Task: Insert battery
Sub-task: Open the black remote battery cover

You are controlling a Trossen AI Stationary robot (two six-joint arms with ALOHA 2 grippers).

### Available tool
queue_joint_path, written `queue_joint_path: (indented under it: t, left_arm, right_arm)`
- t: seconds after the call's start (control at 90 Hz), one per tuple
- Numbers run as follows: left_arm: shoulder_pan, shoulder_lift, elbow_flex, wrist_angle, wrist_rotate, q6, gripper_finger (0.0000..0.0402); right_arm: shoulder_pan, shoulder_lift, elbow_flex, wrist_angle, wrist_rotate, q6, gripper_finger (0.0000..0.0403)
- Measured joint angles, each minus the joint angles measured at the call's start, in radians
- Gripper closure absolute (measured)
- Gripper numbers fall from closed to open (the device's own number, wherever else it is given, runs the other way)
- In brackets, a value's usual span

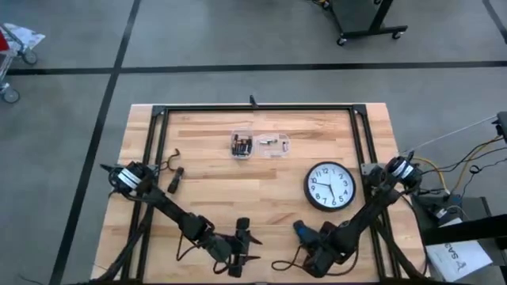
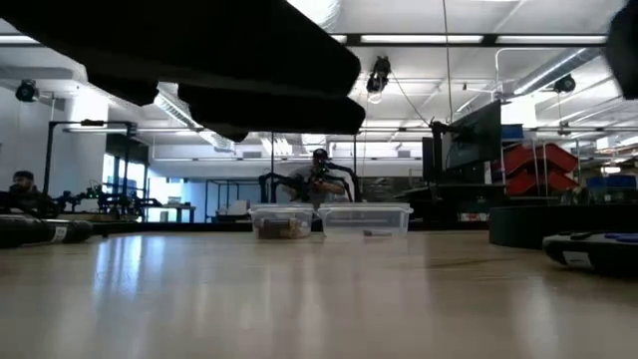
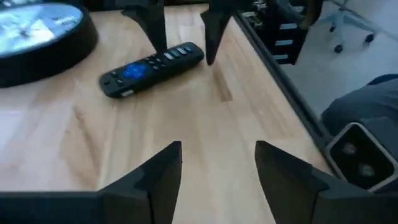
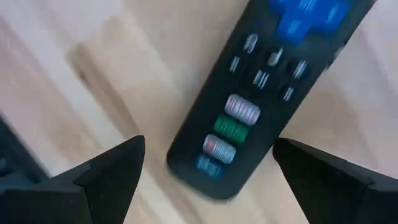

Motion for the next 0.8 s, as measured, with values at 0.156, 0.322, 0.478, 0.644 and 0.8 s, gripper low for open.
queue_joint_path:
  t: [0.156, 0.322, 0.478, 0.644, 0.8]
  left_arm:
    - [0.002, 0.000, 0.000, -0.001, -0.035, 0.032, 0.0223]
    - [0.002, 0.000, 0.000, -0.002, -0.114, 0.114, 0.0224]
    - [0.006, 0.000, 0.000, -0.001, -0.148, 0.160, 0.0224]
    - [0.008, 0.000, 0.000, -0.001, -0.156, 0.163, 0.0226]
    - [0.008, 0.000, 0.000, -0.004, -0.156, 0.191, 0.0232]
  right_arm:
    - [-0.018, 0.002, -0.002, -0.004, 0.050, -0.018, 0.0055]
    - [-0.028, 0.004, -0.002, -0.032, 0.073, -0.008, 0.0069]
    - [-0.046, 0.005, -0.004, -0.074, 0.092, -0.009, 0.0135]
    - [-0.079, 0.004, -0.004, -0.093, 0.065, -0.047, 0.0231]
    - [-0.127, -0.002, 0.003, -0.088, -0.019, -0.142, 0.0245]
